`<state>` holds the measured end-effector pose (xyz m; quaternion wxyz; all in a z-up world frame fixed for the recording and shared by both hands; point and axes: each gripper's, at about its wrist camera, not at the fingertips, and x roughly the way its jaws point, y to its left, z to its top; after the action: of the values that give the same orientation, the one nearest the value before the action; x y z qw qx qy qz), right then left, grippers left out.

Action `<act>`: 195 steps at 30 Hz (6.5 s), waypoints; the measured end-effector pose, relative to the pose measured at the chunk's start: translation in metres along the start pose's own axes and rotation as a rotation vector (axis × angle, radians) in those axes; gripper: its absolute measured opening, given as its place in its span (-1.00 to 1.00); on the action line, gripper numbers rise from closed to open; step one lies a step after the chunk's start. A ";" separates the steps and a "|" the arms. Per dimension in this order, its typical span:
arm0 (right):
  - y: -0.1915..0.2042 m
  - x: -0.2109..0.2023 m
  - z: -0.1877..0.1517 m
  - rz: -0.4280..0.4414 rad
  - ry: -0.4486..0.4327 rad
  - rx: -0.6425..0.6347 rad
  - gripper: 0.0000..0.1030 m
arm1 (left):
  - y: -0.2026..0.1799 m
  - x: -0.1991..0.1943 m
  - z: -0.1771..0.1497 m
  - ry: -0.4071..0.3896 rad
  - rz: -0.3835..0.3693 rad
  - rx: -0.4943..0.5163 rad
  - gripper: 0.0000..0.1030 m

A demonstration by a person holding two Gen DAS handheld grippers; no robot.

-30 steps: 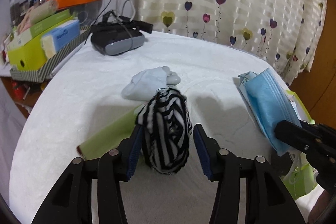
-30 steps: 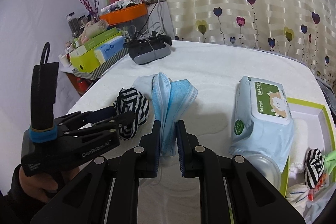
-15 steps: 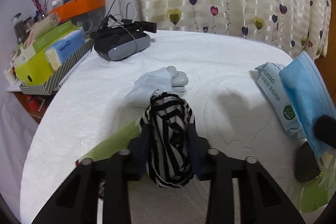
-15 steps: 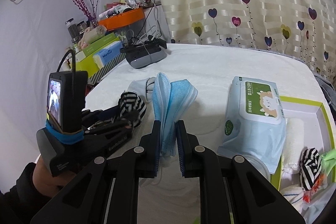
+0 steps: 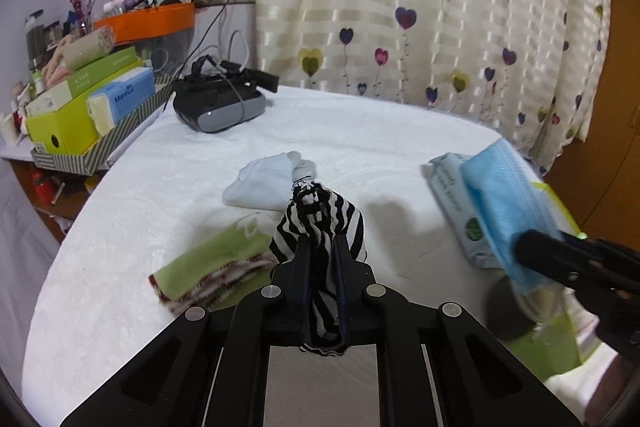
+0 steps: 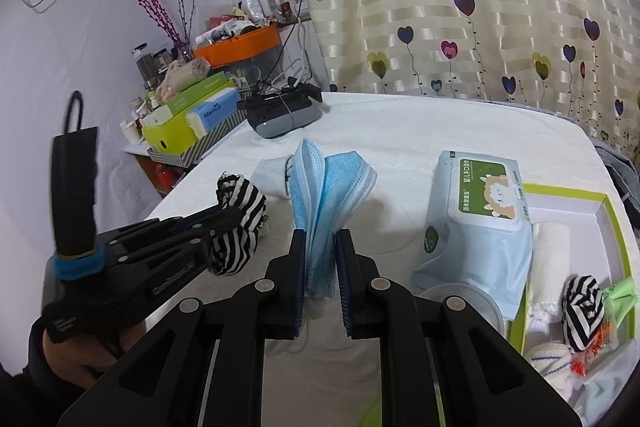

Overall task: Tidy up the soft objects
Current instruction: 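Lift the blue masks and striped sock toward the box, then carry the masks and striped sock over the lime-green box, then lower the masks into the box and open the right tool while the left tool lowers the sock, then open the left tool to release the striped sock and withdraw both tools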

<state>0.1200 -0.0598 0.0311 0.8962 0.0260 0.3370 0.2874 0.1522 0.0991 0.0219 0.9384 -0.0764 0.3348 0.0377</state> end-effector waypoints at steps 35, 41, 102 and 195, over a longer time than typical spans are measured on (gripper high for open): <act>-0.025 -0.111 -0.033 -0.074 -0.125 0.032 -0.70 | -0.086 -0.096 -0.025 -0.080 -0.129 0.051 -0.80; -0.039 -0.121 -0.038 -0.092 -0.133 0.051 -0.70 | -0.102 -0.096 -0.027 -0.071 -0.153 0.073 -0.80; -0.195 -0.097 -0.023 -0.264 -0.019 0.152 -0.70 | -0.236 -0.008 0.015 0.066 -0.319 0.187 -0.80; -0.059 -0.130 -0.051 -0.164 -0.055 0.009 0.02 | -0.138 -0.088 -0.035 0.006 -0.278 0.134 -0.48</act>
<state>0.0383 -0.1856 0.0543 0.9255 0.0104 0.3146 0.2107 0.0799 -0.0446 0.0673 0.9367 -0.0592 0.3254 -0.1150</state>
